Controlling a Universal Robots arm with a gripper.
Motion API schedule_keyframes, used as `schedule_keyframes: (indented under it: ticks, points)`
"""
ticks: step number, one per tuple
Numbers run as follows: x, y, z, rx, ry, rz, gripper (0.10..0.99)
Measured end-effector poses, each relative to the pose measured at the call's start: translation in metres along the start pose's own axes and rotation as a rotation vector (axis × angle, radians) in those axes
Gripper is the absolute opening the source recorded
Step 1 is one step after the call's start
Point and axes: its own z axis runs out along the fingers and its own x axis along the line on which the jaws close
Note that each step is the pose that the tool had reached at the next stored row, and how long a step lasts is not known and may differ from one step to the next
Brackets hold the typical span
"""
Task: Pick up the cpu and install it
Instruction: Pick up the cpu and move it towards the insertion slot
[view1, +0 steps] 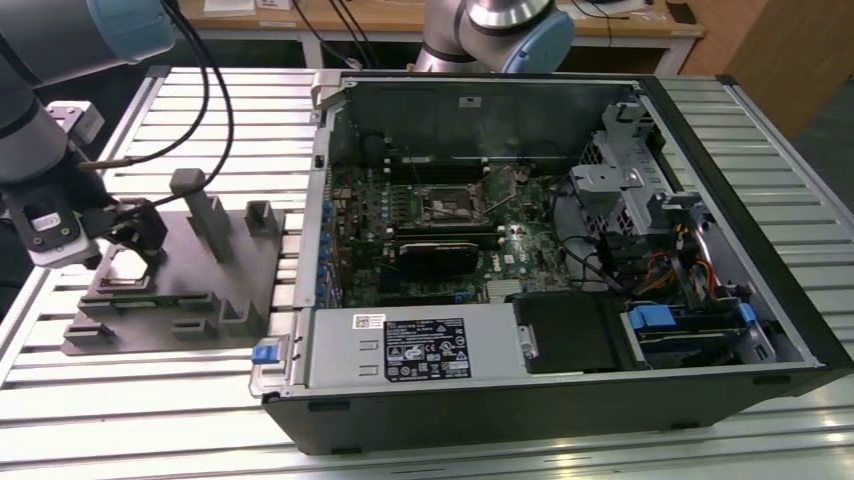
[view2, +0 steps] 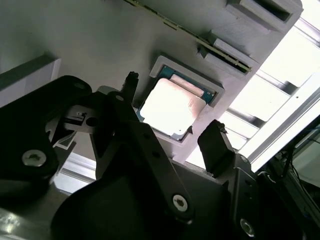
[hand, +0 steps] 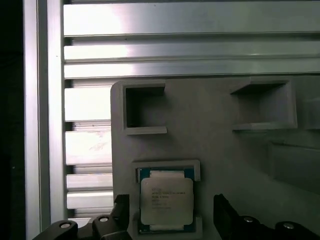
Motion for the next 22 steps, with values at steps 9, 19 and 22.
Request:
schedule_keyframes:
  ticks: [9, 19, 22]
  points:
    - [0.0003, -0.0003, 0.0084, -0.001, 0.0018, -0.043, 0.765]
    - [0.0004, -0.0003, 0.0125, -0.014, 0.0029, -0.062, 0.765]
    - [0.0004, -0.0003, 0.0126, -0.014, 0.0029, -0.063, 0.765]
